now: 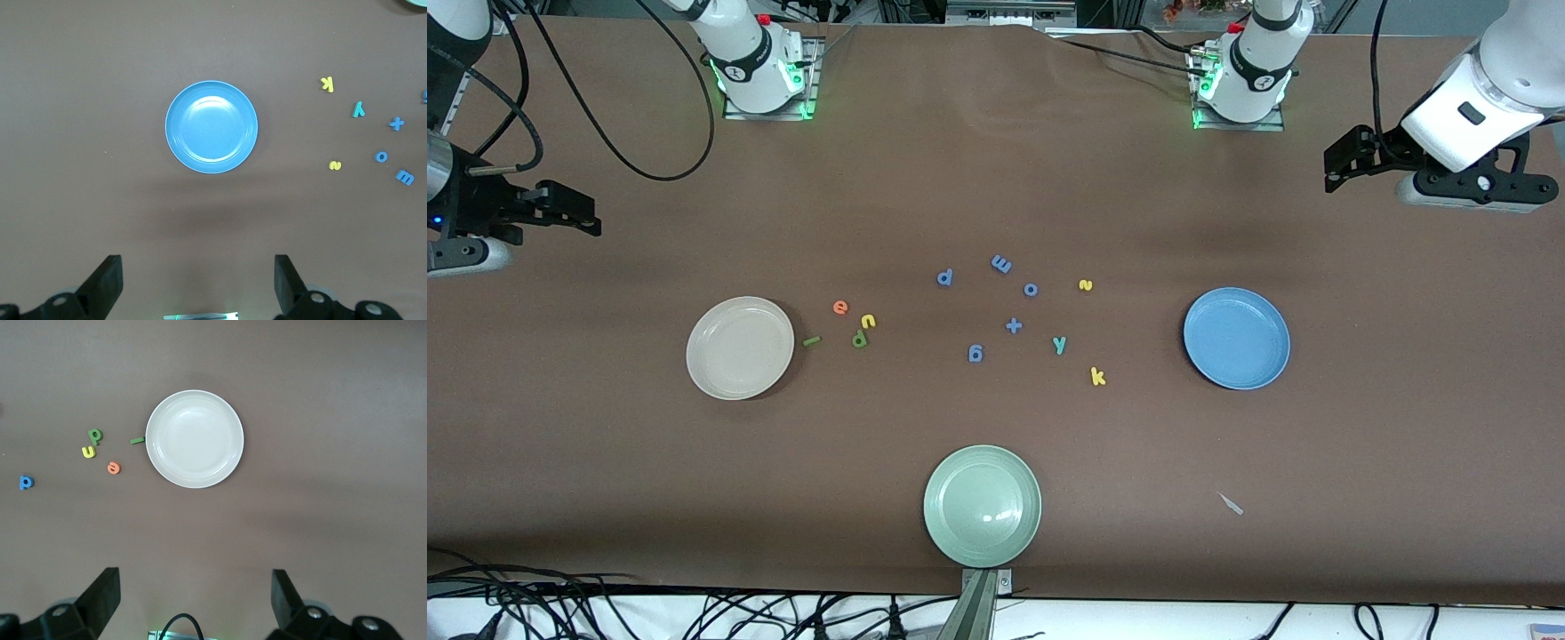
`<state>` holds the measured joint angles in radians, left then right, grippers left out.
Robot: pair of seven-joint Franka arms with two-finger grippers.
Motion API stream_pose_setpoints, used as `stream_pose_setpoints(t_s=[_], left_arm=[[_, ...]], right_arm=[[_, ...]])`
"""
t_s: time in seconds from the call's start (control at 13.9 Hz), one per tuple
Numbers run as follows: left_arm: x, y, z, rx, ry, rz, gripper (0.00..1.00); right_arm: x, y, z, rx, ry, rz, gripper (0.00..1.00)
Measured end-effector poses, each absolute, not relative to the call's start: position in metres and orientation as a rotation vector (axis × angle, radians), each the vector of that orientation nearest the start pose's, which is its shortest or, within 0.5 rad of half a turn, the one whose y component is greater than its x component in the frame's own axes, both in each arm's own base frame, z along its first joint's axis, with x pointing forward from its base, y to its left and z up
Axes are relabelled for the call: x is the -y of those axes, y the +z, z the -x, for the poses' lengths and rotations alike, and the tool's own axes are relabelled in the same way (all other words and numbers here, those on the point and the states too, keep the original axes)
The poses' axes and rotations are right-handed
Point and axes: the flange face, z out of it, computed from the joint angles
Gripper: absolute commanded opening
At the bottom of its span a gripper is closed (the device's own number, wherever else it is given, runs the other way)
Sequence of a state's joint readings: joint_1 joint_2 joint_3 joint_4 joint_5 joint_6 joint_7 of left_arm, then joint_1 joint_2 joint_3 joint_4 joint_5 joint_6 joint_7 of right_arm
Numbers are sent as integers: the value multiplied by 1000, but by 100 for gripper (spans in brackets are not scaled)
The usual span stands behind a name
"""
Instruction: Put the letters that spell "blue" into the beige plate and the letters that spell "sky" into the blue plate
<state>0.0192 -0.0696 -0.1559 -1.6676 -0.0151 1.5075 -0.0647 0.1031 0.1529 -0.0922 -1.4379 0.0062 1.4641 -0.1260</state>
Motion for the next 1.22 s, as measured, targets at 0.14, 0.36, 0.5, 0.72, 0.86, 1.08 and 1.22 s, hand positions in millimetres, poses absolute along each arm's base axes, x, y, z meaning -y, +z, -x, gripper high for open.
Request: stream_pose_setpoints(t_s=[0.14,0.36,0.5,0.72,0.86,1.08,1.22], left_arm=[[76,611,-519,-112,143,3131,100],[76,611,-519,-112,143,3131,100],[76,611,-519,-112,143,3131,100],[76,611,-519,-112,143,3131,100],[76,611,-519,-112,143,3131,100],[76,611,-519,-112,143,3131,100],[76,611,-519,-112,143,3131,100]], right_arm=[[-12,590,-590,217,189,3130,100],[-12,590,-591,218,182,3130,100],[-12,590,-591,217,181,3131,100],[-10,589,-591,210,182,3132,100],[-7,589,-592,203,183,3133,100],[-4,588,-592,196,184,3133,100],[-4,588,-592,195,184,3136,100]])
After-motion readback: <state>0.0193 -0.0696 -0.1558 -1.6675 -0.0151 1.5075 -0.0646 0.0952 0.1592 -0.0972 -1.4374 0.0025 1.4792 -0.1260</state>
